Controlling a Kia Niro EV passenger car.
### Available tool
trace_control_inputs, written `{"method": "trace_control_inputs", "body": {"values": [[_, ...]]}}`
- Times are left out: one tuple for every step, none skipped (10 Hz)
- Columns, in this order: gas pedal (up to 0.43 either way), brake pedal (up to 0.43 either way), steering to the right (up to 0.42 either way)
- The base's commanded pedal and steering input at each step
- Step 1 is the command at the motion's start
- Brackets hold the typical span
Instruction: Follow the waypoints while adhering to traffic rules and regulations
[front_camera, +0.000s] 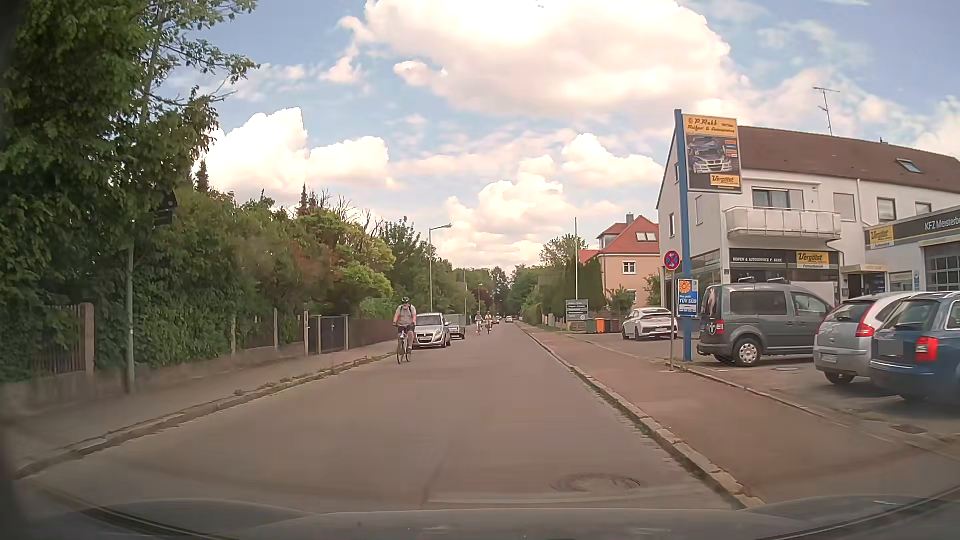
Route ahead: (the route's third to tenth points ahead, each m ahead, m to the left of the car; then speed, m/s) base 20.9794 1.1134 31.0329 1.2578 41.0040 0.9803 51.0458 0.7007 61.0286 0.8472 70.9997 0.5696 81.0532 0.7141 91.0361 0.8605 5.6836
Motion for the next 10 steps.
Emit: {"method": "trace_control_inputs", "body": {"values": [[0.039, 0.018, 0.003], [0.039, 0.018, 0.002], [0.039, 0.018, 0.001], [0.039, 0.018, 0.000], [0.039, 0.018, 0.000], [0.039, 0.018, 0.000], [0.047, 0.018, -0.003], [0.047, 0.018, -0.006], [0.047, 0.018, -0.002], [0.047, 0.018, 0.002]]}}
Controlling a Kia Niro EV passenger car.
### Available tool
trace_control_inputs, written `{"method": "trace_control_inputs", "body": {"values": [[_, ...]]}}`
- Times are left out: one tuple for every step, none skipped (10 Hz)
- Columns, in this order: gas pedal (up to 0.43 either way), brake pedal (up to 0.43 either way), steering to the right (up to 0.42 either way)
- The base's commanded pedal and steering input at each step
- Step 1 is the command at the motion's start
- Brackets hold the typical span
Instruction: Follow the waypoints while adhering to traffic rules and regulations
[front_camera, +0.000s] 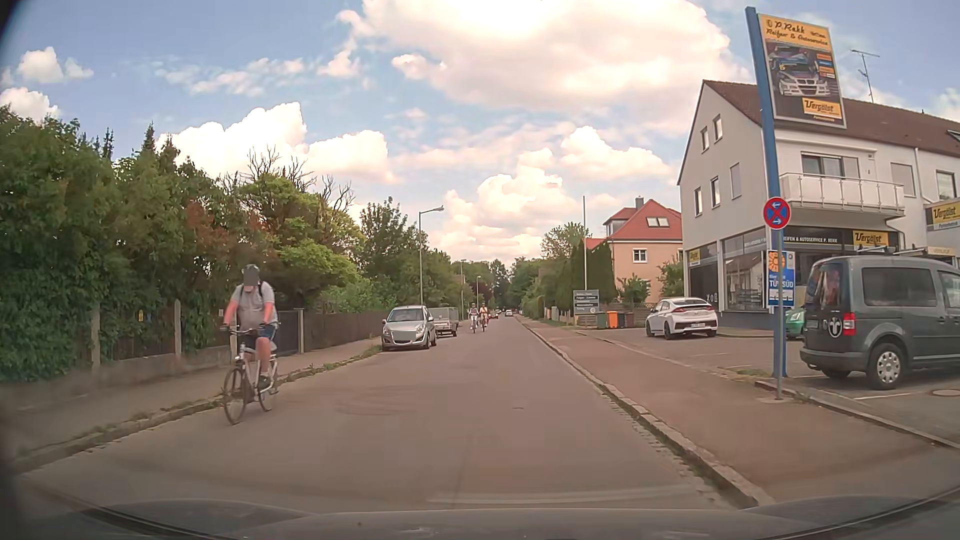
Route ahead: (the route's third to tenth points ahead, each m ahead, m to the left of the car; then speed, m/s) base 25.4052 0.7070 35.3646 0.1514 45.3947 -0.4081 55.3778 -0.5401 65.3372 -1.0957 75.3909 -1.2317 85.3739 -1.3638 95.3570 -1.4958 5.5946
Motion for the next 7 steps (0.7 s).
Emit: {"method": "trace_control_inputs", "body": {"values": [[0.008, 0.018, 0.005], [0.008, 0.018, 0.004], [0.008, 0.018, 0.001], [0.008, 0.018, 0.001], [0.008, 0.018, 0.002], [0.008, 0.018, -0.001], [0.008, 0.018, -0.010]]}}
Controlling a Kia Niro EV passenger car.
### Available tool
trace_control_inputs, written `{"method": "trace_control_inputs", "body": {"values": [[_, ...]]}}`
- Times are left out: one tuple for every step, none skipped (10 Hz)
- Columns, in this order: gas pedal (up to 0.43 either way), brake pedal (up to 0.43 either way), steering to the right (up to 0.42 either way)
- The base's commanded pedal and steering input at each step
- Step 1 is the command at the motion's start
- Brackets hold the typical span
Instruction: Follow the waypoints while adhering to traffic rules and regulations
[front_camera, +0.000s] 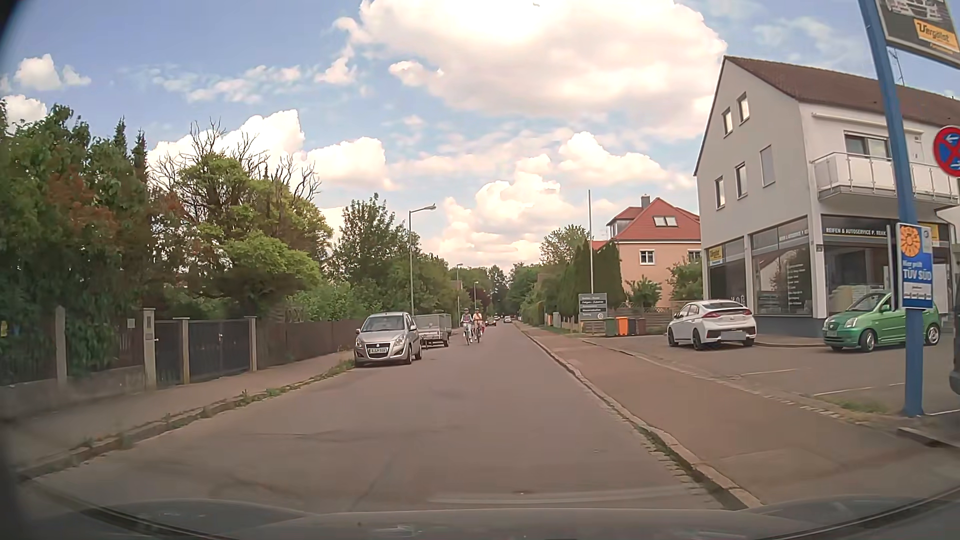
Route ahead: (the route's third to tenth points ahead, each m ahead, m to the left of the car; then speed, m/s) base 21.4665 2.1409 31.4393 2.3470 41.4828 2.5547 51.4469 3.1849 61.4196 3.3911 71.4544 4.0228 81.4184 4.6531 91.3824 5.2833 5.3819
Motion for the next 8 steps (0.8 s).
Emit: {"method": "trace_control_inputs", "body": {"values": [[0.008, 0.018, -0.013], [0.008, 0.018, -0.013], [0.008, 0.018, -0.012], [0.020, 0.018, -0.008], [0.020, 0.018, -0.005], [0.020, 0.018, 0.000], [0.020, 0.018, 0.003], [0.020, 0.018, 0.002]]}}
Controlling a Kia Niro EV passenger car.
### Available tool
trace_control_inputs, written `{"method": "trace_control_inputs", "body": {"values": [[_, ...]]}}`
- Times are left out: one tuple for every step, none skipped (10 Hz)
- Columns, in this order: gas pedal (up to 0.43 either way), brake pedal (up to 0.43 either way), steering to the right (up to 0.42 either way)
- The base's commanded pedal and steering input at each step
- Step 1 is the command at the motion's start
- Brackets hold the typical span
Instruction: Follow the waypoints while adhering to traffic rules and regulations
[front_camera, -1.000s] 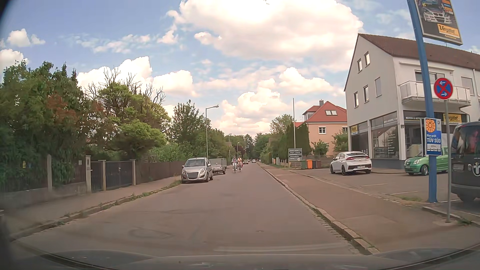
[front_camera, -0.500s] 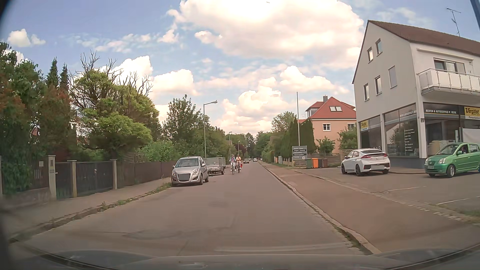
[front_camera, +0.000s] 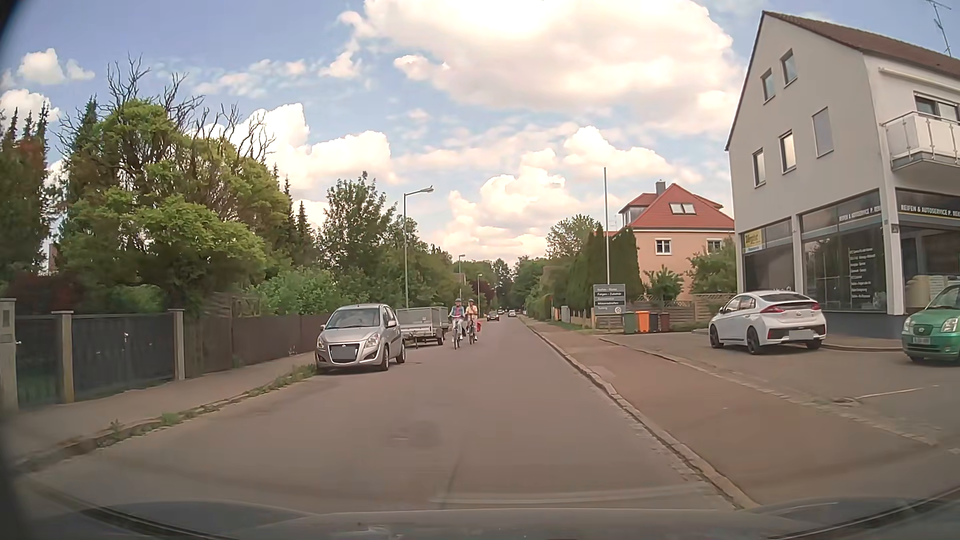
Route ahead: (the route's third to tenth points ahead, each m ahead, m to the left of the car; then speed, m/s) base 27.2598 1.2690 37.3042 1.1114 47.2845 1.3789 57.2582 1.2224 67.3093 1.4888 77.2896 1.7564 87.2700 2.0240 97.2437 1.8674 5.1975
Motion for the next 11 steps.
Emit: {"method": "trace_control_inputs", "body": {"values": [[0.020, 0.018, 0.000], [0.020, 0.018, -0.005], [0.020, 0.018, -0.006], [0.020, 0.018, -0.003], [0.020, 0.018, 0.002], [0.020, 0.018, 0.002], [0.028, 0.018, 0.000], [0.028, 0.018, 0.000], [0.028, 0.018, -0.001], [0.028, 0.018, -0.003], [0.028, 0.018, -0.003]]}}
